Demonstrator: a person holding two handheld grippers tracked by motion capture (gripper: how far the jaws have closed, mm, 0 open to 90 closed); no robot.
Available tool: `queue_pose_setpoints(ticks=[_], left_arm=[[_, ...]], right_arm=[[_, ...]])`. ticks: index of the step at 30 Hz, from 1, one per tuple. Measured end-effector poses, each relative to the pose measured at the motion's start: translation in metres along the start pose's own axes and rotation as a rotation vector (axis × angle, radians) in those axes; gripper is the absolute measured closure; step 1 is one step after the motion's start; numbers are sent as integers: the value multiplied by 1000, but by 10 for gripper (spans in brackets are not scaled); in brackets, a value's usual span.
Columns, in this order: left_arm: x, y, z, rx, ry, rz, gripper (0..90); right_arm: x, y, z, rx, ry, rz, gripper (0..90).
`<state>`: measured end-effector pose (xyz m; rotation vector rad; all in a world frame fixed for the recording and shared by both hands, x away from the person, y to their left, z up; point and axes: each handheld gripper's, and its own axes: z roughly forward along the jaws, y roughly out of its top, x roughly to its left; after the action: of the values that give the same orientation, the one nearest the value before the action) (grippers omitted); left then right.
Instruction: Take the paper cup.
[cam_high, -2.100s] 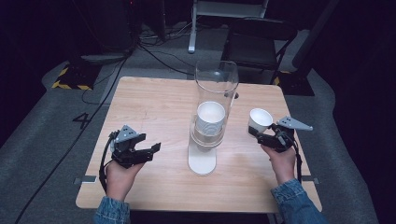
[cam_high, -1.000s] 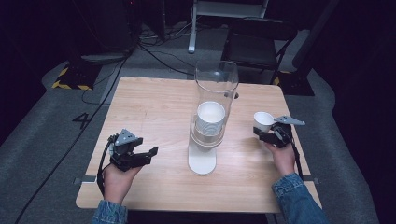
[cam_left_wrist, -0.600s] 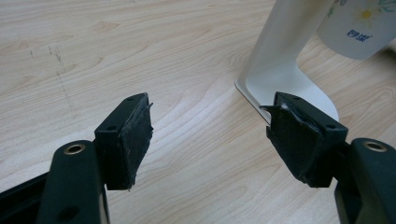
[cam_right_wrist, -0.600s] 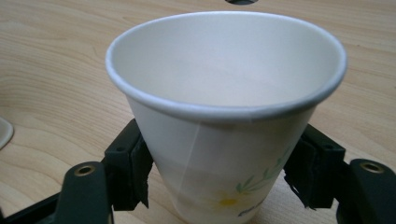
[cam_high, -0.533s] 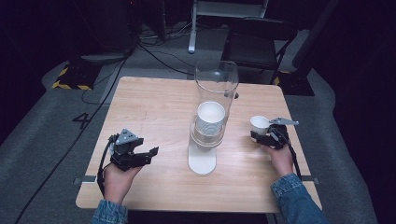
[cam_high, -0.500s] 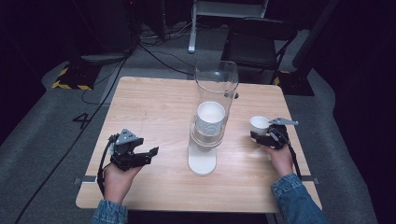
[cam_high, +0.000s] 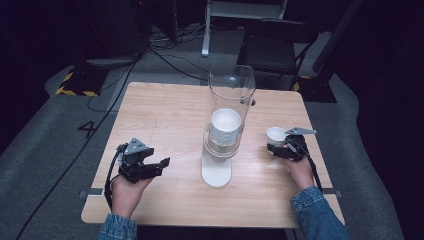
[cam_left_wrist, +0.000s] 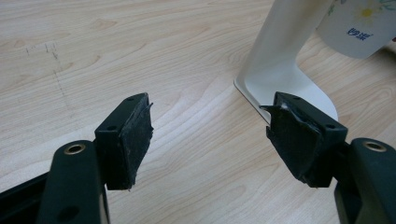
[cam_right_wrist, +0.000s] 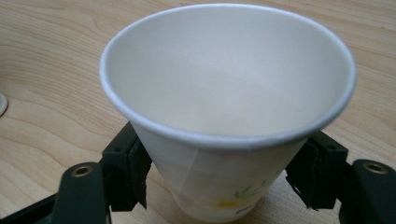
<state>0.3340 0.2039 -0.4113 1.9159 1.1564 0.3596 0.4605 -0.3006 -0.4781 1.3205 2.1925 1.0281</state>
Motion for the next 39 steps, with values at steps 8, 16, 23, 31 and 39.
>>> queue_pose_setpoints(ticks=[8,16,23,31,39], left_arm=[[0,1,1,3,-2,3,304],[0,1,2,3,-6,-1,303],[0,2,2,1,-10,-2,301],[0,2,2,3,-9,1,299],[0,-1,5,13,-12,1,298]], right_arm=[[0,-2,1,46,1,-11,295],[1,1,-4,48,-16,-24,145],[1,6,-17,10,-2,-7,36],[5,18,-51,-78,12,-16,13],[20,28,-87,-154,96,-15,15]])
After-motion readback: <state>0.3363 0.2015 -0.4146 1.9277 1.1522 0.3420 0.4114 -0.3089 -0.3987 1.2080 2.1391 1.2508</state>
